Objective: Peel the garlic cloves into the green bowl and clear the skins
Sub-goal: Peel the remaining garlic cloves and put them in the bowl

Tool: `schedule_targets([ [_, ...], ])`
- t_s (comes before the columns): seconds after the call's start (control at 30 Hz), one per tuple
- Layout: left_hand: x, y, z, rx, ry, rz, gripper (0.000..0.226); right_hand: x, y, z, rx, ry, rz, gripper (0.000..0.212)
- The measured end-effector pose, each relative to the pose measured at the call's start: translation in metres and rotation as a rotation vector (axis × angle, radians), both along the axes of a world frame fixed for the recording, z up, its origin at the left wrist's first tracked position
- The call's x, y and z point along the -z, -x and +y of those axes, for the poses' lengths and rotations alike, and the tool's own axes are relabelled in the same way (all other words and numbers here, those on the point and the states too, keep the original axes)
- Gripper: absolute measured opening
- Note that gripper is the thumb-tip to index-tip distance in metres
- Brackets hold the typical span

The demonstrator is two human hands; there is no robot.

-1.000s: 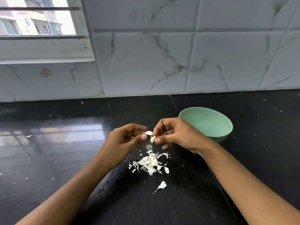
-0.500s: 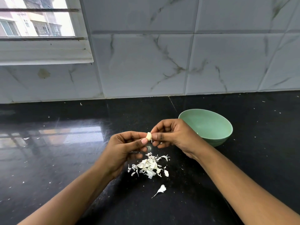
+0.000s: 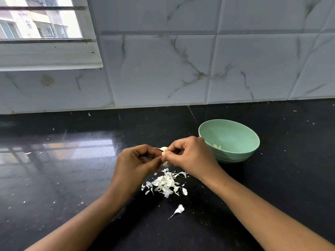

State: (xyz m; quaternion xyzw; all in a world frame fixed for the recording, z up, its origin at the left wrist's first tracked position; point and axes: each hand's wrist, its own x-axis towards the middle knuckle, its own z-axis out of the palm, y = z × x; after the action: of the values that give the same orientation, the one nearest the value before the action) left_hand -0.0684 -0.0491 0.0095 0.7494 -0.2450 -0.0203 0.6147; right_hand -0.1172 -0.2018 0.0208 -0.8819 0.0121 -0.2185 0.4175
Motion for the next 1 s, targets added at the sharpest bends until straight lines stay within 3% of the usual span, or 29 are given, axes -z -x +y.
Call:
schedule_targets([
  [0.13,0.002,0.000,0.000,0.006,-0.003,-0.031,0.018,0.001,-0.001,0.001,0.026,0.088,-0.054,0.007],
  [0.23,0.000,0.001,-0.001,0.046,0.053,0.019,0.017,0.000,-0.001,-0.001,0.000,0.034,-0.061,0.011],
  [0.37,-0.003,-0.001,-0.002,0.114,0.224,0.292,0.020,-0.007,-0.004,-0.012,-0.231,-0.332,0.013,0.010],
  [0.43,-0.005,-0.001,-0.002,0.136,0.259,0.355,0.021,-0.012,-0.002,-0.018,-0.380,-0.417,0.033,0.025],
  [0.6,-0.009,-0.001,-0.001,0.179,0.274,0.409,0.015,-0.015,-0.001,-0.020,-0.479,-0.165,-0.012,0.053],
  [0.83,-0.008,-0.001,0.001,0.235,0.278,0.427,0.017,-0.015,-0.001,-0.017,-0.466,-0.094,-0.072,0.061],
  [1.0,-0.009,0.000,0.001,0.233,0.289,0.425,0.019,-0.013,-0.001,-0.014,-0.456,-0.006,-0.113,0.055],
])
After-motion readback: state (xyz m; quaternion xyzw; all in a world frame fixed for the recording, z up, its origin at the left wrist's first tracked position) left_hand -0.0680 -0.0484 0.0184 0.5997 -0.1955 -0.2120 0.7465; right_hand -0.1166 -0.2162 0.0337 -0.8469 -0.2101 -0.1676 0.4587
